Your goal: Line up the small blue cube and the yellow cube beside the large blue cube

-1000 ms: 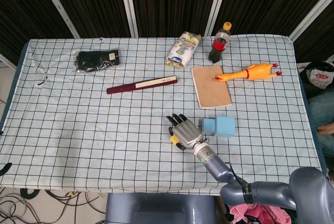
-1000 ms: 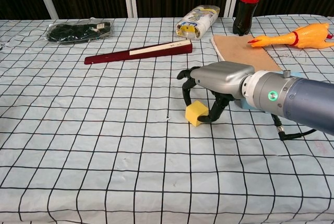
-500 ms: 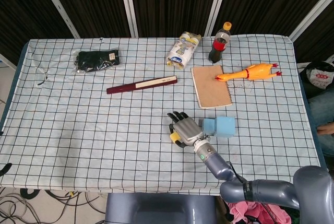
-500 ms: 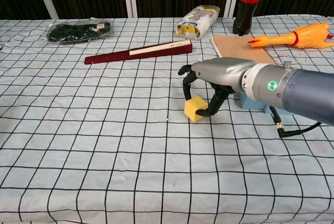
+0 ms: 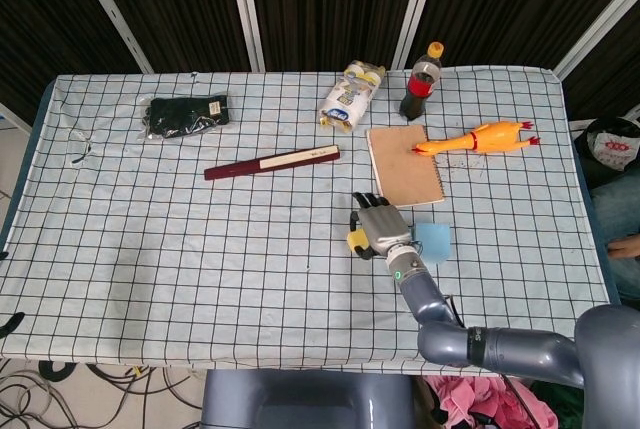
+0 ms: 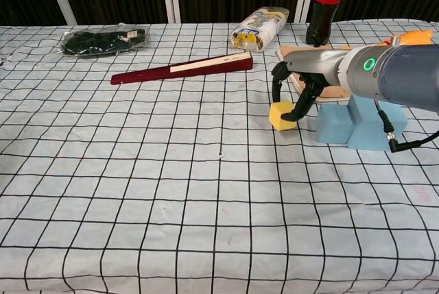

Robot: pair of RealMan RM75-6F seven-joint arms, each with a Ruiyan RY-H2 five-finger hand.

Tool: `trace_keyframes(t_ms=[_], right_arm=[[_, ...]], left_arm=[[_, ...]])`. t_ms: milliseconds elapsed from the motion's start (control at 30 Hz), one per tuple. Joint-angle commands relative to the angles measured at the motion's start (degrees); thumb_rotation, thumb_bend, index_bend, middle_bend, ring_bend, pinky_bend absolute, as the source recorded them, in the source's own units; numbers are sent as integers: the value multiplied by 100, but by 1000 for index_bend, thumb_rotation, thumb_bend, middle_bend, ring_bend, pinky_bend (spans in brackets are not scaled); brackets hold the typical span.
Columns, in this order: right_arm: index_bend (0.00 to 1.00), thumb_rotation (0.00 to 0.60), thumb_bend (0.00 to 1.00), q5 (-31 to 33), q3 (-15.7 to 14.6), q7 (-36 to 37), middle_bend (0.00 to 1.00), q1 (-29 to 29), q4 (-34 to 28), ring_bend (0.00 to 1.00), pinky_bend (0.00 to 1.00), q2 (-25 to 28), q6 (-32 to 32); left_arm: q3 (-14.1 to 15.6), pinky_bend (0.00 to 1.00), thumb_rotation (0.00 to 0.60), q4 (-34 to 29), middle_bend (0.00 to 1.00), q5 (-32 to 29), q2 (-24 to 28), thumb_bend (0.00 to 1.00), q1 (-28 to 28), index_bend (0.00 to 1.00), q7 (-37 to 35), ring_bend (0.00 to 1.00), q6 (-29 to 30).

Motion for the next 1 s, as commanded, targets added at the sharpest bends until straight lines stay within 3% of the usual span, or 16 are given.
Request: trace_keyframes(t_ms=[33, 1000], right_arm=[[493, 600, 356, 242, 22, -215, 16, 157, 105, 1, 92, -148, 300], [493, 600, 364, 375, -86, -534, 16, -144, 129, 0, 92, -768, 1402]], left_arm=[[1, 0, 600, 0, 52, 3, 3, 11, -1, 214, -5, 0, 0], [-9, 0, 600, 1, 52, -24, -12, 11, 0, 214, 39, 0, 3]])
